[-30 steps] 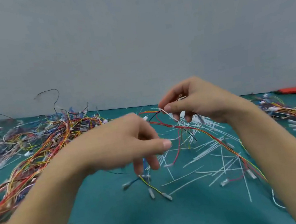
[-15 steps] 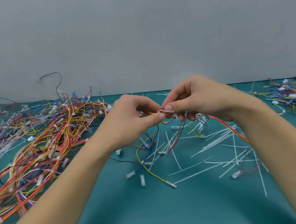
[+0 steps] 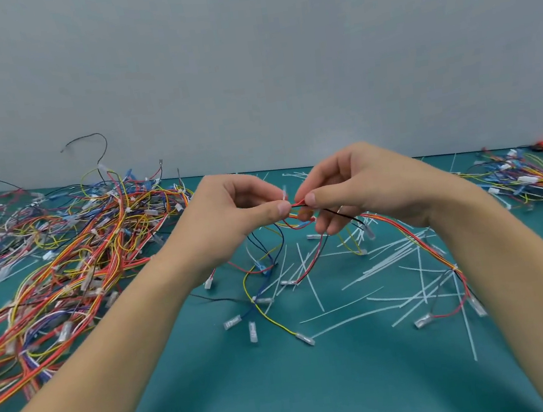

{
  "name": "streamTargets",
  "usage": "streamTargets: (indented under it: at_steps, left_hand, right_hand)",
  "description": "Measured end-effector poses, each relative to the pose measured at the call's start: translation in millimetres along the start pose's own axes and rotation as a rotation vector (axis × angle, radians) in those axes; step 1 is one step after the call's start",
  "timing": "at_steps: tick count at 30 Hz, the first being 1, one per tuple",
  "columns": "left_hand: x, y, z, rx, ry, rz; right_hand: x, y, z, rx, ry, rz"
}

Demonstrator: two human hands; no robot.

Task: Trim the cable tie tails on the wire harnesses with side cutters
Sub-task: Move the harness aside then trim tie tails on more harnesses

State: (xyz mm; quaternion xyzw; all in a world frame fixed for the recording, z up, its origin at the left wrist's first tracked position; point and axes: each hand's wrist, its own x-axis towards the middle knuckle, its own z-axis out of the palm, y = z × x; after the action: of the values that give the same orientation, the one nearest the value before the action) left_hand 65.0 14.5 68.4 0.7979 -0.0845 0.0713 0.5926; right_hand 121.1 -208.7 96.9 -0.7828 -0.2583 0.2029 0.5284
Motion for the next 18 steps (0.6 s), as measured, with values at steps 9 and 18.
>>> streamTargets:
  at_steps: [9, 18]
  left_hand:
    - [-1, -2, 6, -0.004, 0.051, 0.021]
    - [-1, -2, 11, -0.048, 0.075, -0.049]
  right_hand:
    - [0, -7, 13, -0.357, 0.168, -0.208]
    - [10, 2, 20, -0.161, 0.263, -0.313]
